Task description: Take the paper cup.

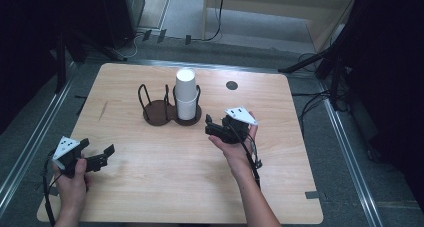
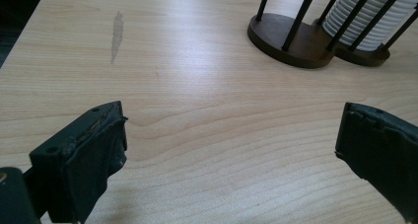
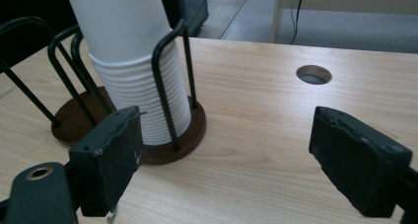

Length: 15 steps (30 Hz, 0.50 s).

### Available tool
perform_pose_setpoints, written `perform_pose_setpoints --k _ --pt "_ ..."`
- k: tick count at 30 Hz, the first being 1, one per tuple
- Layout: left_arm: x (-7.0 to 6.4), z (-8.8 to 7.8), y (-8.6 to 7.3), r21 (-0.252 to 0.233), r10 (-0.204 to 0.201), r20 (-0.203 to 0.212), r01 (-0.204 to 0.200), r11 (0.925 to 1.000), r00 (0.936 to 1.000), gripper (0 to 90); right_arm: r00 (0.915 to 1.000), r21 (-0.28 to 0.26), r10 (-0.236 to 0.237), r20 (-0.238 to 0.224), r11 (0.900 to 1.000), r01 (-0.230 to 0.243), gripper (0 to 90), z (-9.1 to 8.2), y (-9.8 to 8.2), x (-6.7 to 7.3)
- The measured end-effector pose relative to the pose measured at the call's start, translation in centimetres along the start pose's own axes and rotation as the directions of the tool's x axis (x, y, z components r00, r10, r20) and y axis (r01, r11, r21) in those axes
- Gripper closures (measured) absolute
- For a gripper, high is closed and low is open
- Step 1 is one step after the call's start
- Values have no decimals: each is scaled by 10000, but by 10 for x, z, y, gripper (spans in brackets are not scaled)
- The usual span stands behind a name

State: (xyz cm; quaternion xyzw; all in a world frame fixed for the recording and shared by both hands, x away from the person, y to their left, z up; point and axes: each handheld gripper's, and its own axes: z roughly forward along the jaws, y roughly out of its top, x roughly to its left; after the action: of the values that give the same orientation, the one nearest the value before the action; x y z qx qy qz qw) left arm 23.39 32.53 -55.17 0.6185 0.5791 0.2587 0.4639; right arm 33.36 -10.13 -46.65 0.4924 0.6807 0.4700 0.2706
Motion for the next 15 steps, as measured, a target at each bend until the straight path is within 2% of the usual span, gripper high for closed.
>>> perform_pose_setpoints --k 15 --pt "0 1 0 9 -6 41 6 10000 10000 0 9983 -148 -94 -574 9999 85 151 29 29 35"
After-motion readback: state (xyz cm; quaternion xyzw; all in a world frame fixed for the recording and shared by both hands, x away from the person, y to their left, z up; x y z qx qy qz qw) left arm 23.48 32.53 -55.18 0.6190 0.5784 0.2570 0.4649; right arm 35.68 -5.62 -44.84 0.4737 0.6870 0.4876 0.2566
